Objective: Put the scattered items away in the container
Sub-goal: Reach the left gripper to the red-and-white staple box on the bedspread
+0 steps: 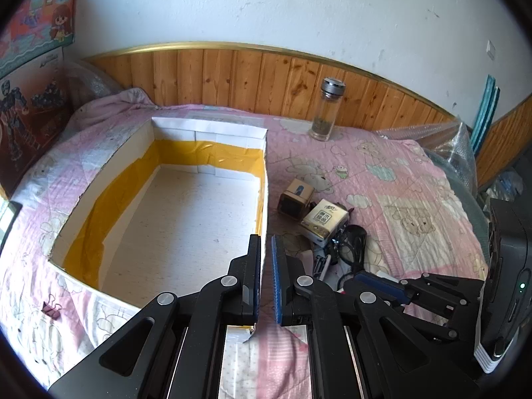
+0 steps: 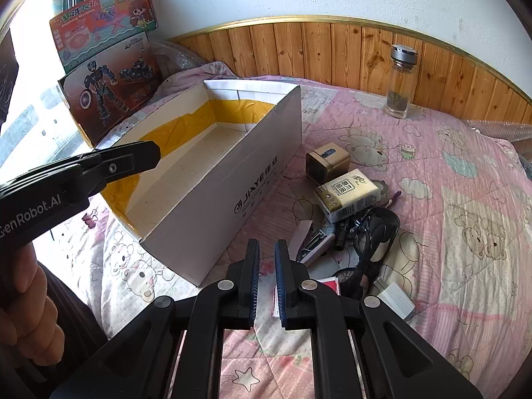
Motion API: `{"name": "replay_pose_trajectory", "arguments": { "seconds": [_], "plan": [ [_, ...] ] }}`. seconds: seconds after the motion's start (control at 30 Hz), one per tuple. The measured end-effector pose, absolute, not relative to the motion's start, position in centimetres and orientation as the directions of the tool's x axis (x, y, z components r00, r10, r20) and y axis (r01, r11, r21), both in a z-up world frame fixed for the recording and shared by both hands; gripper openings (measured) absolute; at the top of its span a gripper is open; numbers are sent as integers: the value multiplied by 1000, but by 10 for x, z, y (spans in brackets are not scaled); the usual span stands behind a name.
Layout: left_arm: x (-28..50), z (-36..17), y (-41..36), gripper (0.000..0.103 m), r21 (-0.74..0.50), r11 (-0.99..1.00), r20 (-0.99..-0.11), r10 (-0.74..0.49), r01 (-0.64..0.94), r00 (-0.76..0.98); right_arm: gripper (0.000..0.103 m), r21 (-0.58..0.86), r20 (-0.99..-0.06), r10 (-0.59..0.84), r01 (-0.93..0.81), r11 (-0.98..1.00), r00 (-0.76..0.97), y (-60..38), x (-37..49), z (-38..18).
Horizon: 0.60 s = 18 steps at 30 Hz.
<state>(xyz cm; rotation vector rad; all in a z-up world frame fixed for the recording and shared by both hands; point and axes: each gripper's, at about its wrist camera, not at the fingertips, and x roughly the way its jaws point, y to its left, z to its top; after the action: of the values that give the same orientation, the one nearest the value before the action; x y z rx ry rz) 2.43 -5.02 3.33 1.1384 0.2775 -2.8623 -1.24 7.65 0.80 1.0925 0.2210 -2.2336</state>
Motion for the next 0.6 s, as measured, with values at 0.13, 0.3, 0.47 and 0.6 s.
{"name": "replay_pose_trajectory", "arguments": {
  "seconds": [0.13,0.3,0.47,0.6],
  "plan": [
    [23,33,-48,8,-148,-983,-687,25,106,-726,16,128,-758,-465,595,-793,-457,80,-15,8],
    [24,34,-45,36,-161,-983,-686,50,85,-726,42,149,-756,-465,570,-808,-461,88,-19,7],
    [26,39,-42,42,-185,-981,-672,81,61,-736,57,151,-757,-454,551,-821,-469,94,-23,7],
    [30,45,-33,44,-196,-980,-654,119,16,-747,58,156,-766,-448,543,-825,-461,97,-26,3]
  ]
}}
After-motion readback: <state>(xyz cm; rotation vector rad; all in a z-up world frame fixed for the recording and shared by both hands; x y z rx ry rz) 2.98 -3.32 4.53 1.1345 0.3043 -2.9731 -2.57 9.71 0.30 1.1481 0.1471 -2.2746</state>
